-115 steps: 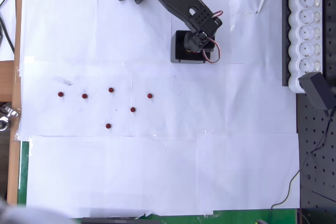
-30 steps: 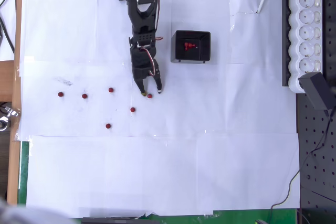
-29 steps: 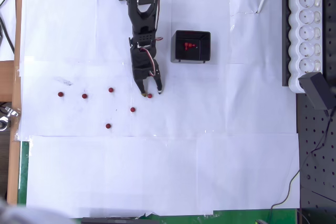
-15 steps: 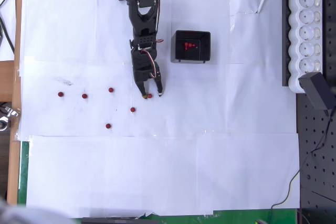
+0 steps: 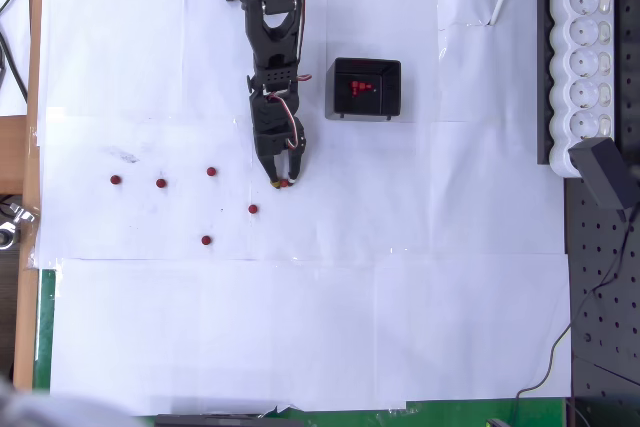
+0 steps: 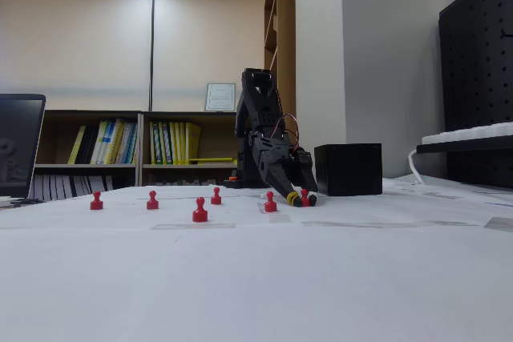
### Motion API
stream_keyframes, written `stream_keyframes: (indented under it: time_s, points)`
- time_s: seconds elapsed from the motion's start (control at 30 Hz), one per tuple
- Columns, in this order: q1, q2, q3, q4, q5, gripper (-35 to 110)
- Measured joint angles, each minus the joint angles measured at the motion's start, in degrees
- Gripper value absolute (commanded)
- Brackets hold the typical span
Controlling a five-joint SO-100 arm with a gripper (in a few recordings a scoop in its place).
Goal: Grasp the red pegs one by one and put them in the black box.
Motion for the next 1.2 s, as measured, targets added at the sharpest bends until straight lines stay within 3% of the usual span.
stream_keyframes:
  time_s: [0.13,0.23,0.4,0.6,0.7,0.8,0.97,1.2]
  points:
    - [0.18,-4.92,1.32,10.46,-3.78,0]
    - [0.26,-11.95,3.87,26.63,-7.82,0]
    - [-2.72,-23.99,19.07,62.23,-18.02,0]
    - [-13.71,-29.27,47.72,106.0,-29.27,0]
    - [-20.48,-31.29,53.17,121.9,-33.66,0]
    - [-26.28,-32.17,53.26,125.51,-37.97,0]
    - [-31.2,-31.73,47.46,121.03,-43.95,0]
    - [-33.05,-23.64,39.38,104.77,-47.37,0]
